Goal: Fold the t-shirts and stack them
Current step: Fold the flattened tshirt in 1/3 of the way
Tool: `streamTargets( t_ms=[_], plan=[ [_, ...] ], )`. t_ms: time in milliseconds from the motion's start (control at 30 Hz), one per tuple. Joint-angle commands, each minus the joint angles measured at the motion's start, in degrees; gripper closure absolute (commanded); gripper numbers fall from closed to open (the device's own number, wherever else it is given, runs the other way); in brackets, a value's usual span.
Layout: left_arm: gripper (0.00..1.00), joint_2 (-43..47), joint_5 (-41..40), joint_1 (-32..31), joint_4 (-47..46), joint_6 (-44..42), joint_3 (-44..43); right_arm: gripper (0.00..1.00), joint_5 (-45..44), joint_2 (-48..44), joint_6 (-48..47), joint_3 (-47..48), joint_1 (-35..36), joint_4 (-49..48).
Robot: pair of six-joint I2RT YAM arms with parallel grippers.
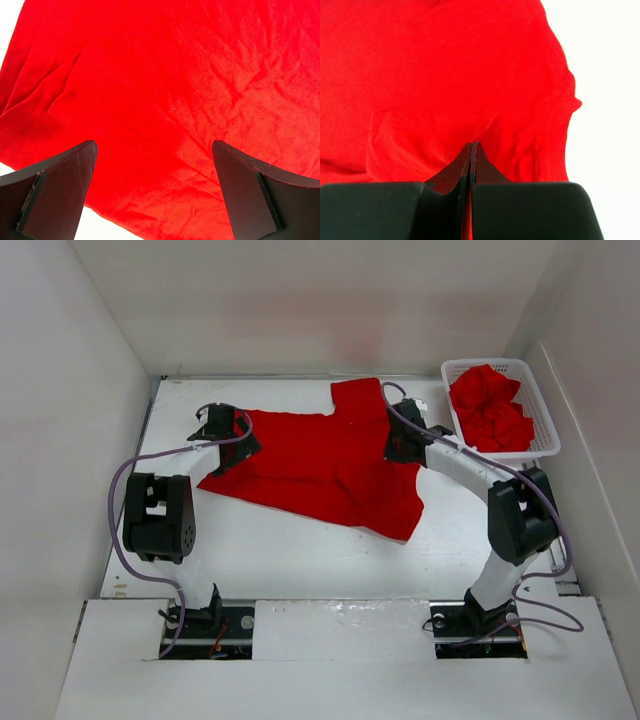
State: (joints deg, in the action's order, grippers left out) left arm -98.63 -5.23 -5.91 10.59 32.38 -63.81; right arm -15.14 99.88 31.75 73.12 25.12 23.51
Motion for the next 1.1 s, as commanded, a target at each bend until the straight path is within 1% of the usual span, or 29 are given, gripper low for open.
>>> streamTargets(
  t_ms=[0,100,167,300,467,600,667,833,867,900,933,967,1033,1067],
  plan=[
    [0.0,0.9,-0.92,-0.06,1.01,-0.21,-2.37,1.0,-4.72,0.23,2.52,0.96,-0.87,0.75],
    [0.0,0.9,-1.44,-0.06,1.53,-0.21,-2.37,1.0,-6.22,1.98,3.67,2.11,-1.39,2.94],
    [0.0,0.9,-2.15,-0.06,2.15,0.4,-2.89,1.0,-10.76,2.78,7.34,2.9,-1.39,6.45],
    [0.0,1.51,-2.67,-0.06,2.15,0.4,-2.9,1.0,-15.18,3.48,10.43,2.9,-2.62,9.53],
    [0.0,1.51,-2.68,-0.06,2.77,0.4,-4.65,1.0,-15.19,4.1,11.93,2.9,-3.94,10.42],
    [0.0,1.51,-2.68,-0.06,2.77,0.4,-5.18,1.0,-18.34,4.63,15.26,2.38,-3.94,13.04],
    [0.0,1.51,-2.68,-0.06,2.77,0.4,-5.18,1.0,-19.05,4.63,15.27,2.38,-4.55,13.58],
    [0.0,1.51,-3.2,0.46,2.77,0.4,-5.18,1.0,-15.98,4.63,12.73,2.38,-4.56,12.0],
    [0.0,0.99,-3.2,0.46,2.77,0.4,-5.18,0.95,-15.46,4.63,12.73,2.38,-4.56,11.48],
    [0.0,0.98,-3.2,0.46,2.77,0.4,-5.79,0.89,-14.49,4.63,11.94,2.38,-4.56,11.47],
    [0.0,0.98,-3.2,0.46,2.77,0.4,-5.8,0.79,-14.48,4.63,11.93,2.9,-4.56,11.47],
    [0.0,0.98,-3.2,0.46,2.77,0.4,-6.41,0.58,-14.48,4.63,11.33,3.86,-4.56,12.34],
    [0.0,0.98,-3.2,0.46,3.29,0.4,-7.12,0.44,-13.96,4.63,10.09,5.44,-4.56,12.88],
    [0.0,0.98,-3.2,0.46,3.3,-0.21,-7.99,0.29,-13.96,2.89,9.04,5.45,-4.04,13.4]
  ],
)
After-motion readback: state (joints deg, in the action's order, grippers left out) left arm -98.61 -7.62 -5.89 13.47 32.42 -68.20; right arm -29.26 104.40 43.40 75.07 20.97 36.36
